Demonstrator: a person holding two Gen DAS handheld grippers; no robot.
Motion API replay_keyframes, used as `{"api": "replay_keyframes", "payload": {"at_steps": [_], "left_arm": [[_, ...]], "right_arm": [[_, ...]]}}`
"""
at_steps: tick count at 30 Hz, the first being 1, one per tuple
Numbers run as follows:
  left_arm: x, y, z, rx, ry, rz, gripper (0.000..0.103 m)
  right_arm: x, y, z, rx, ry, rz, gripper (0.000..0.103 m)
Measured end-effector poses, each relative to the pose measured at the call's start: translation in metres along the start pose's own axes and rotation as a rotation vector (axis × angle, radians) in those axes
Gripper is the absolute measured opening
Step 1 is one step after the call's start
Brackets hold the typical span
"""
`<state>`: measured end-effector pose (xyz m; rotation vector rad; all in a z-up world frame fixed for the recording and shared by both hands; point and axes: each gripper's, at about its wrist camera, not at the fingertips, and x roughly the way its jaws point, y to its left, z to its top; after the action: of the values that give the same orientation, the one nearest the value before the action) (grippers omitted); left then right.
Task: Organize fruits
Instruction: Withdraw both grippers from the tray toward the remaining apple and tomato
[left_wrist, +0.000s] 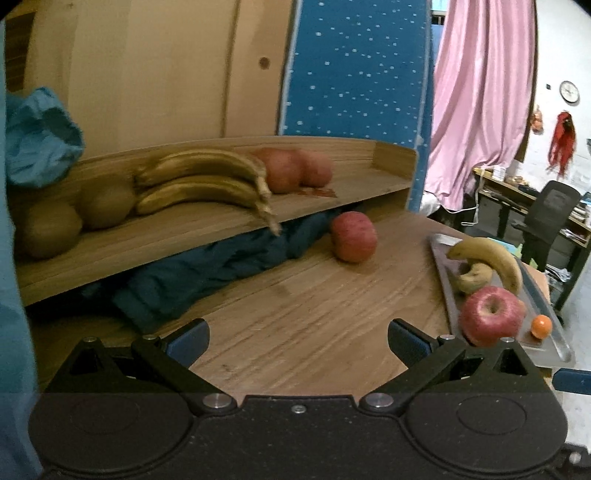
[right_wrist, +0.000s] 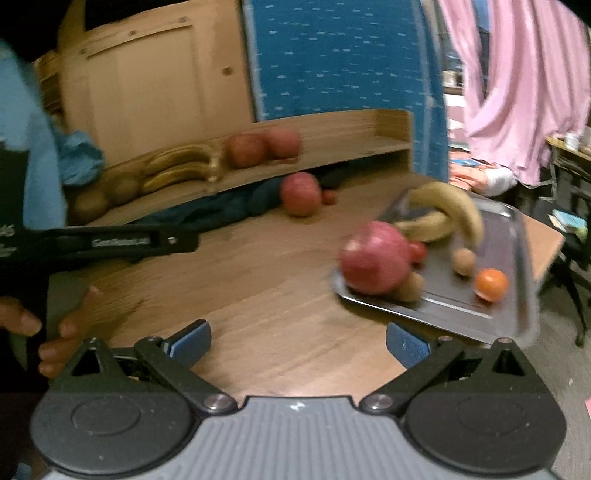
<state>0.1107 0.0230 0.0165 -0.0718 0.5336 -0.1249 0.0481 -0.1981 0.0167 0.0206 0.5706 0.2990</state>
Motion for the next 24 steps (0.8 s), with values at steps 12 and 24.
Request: {"api": "replay_keyframes", "payload": {"at_steps": [12, 24], "left_arm": [[0.008, 0.017, 0.018, -0.046, -0.002, 0.105, 0.102], [0.039, 0.001, 0.046, -0.042, -0.005, 0.107, 0.102]], "right_arm": [[0.026, 0.027, 0.039, -0.137, -0.058, 0.081, 0.103], [0.063, -0.01, 0.092, -0.254, -0.15, 0.009, 0.103]]}}
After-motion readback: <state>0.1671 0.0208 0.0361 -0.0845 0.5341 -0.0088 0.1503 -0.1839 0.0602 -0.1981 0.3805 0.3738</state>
